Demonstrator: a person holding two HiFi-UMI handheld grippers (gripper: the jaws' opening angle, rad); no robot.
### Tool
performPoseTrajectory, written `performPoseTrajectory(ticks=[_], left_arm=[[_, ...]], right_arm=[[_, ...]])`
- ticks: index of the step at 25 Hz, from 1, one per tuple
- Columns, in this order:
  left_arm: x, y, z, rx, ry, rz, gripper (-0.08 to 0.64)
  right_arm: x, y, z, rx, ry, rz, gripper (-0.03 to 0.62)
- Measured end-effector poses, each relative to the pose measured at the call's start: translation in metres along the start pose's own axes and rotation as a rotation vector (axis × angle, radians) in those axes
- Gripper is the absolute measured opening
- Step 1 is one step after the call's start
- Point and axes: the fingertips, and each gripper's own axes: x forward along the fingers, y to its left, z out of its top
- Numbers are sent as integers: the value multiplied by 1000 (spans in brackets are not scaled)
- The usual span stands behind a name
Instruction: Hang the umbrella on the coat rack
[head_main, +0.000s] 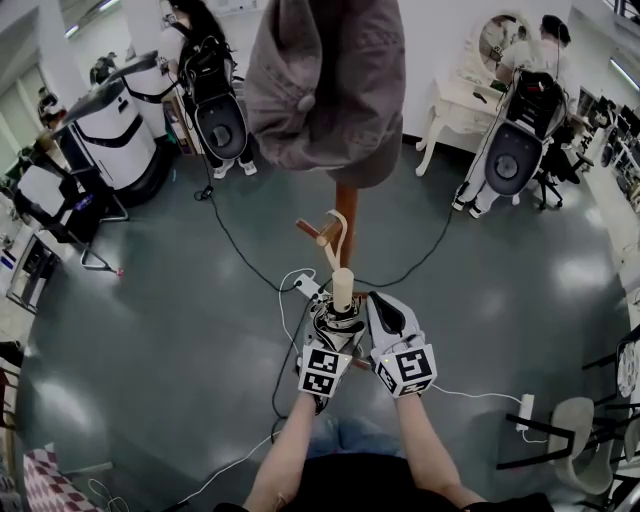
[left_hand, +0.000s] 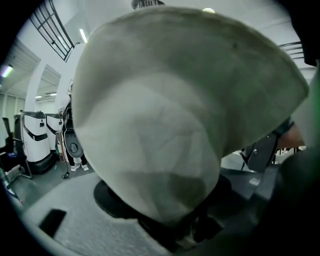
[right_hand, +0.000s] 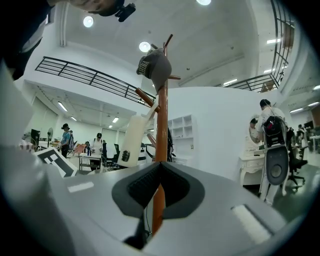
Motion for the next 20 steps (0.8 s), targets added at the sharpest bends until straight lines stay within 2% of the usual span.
performPoseTrajectory(ticks=[6,11,20], left_arm=[[4,1,-25,-13,17,11,319],[6,3,-28,-16,3,30,322],[-6,12,-27,-33,9,79,340]], right_arm=[[-3,6,-9,-11,-6,-1,-8],[-11,4,-15,-11,-7,-5,-8],[-12,-1,-4,1,-11,-9,-8]])
